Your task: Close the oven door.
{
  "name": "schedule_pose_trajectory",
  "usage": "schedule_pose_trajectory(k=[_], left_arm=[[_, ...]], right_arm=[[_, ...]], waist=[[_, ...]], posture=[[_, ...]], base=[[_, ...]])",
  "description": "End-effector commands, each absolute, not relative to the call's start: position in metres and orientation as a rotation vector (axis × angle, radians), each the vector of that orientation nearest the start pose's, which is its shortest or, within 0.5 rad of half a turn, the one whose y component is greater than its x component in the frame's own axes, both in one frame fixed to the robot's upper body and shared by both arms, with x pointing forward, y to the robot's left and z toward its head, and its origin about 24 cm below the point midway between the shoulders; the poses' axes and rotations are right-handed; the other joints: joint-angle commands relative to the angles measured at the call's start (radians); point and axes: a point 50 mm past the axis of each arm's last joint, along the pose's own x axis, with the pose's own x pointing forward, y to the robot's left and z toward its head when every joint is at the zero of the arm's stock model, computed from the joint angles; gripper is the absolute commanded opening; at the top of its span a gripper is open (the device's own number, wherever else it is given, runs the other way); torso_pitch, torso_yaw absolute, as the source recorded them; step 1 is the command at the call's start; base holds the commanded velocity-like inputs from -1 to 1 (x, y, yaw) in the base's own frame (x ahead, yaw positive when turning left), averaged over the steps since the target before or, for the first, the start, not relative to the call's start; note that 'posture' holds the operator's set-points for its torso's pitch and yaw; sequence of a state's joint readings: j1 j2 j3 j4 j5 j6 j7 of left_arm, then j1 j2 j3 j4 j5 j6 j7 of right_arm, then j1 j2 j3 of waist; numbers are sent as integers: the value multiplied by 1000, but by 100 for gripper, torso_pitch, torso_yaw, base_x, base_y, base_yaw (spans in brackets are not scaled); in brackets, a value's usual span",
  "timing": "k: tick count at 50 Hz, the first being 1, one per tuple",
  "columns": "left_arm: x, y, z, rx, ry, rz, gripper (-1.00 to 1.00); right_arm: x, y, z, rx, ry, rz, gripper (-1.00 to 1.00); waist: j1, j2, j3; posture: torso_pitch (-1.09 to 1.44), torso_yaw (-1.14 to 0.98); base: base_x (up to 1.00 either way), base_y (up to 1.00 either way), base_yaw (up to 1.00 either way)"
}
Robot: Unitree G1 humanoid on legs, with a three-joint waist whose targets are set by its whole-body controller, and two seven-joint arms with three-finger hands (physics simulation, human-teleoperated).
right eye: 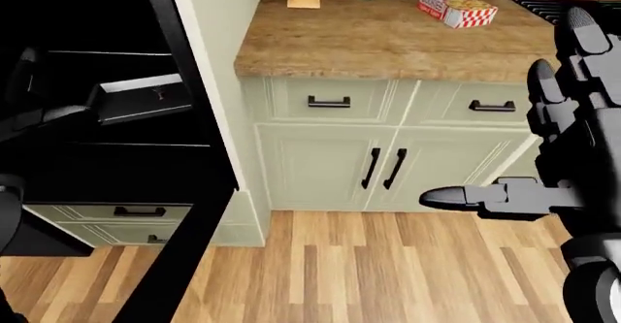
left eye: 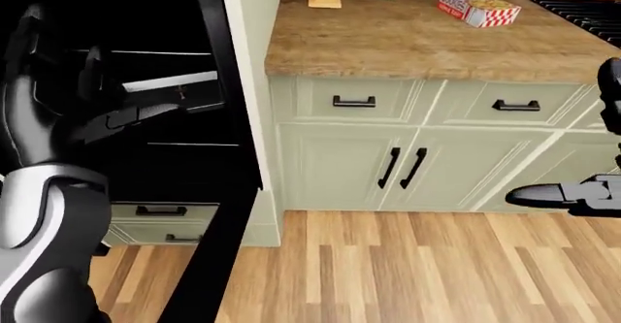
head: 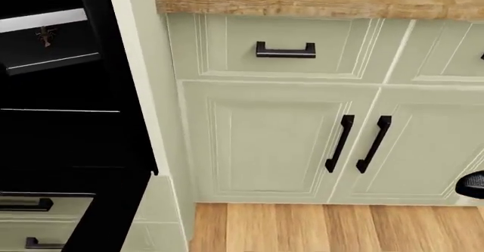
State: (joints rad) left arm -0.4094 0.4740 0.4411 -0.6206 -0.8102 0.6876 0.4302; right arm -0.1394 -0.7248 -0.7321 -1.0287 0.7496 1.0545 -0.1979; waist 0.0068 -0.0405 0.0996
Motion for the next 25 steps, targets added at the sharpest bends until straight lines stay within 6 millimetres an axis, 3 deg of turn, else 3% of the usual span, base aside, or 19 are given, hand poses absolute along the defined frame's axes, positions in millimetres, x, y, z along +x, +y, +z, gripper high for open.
schedule_pose_trajectory(k=[1, 4, 5, 7, 11, 19, 25], left_arm=[[235, 240, 275, -227, -508, 207, 100], [235, 240, 275, -230, -509, 208, 100], [235, 240, 275, -230, -510, 207, 100], [235, 240, 275, -227, -512, 207, 100], [234, 240, 276, -229, -526, 212, 100], [247, 244, 258, -204, -475, 244, 100], [246, 244, 262, -207, -479, 250, 100]], right_arm=[[165, -246, 278, -384, -409, -268, 100], [165, -247, 279, -378, -416, -266, 100], [164, -247, 279, -374, -417, -262, 100], [164, -248, 279, -384, -415, -263, 100], [164, -248, 279, -394, -416, -273, 100], [168, -250, 252, -366, -352, -262, 100], [169, -250, 251, -382, -347, -247, 100]], waist=[[3, 4, -24], [-2, 53, -23], [-8, 20, -34], [-3, 22, -57], [1, 17, -60], [-1, 18, -63], [-4, 23, -62]], posture=[[0, 0], [0, 0], [0, 0], [0, 0], [0, 0], [0, 0], [0, 0]], base=[[0, 0, 0], [0, 0, 0], [0, 0, 0], [0, 0, 0], [0, 0, 0], [0, 0, 0], [0, 0, 0]])
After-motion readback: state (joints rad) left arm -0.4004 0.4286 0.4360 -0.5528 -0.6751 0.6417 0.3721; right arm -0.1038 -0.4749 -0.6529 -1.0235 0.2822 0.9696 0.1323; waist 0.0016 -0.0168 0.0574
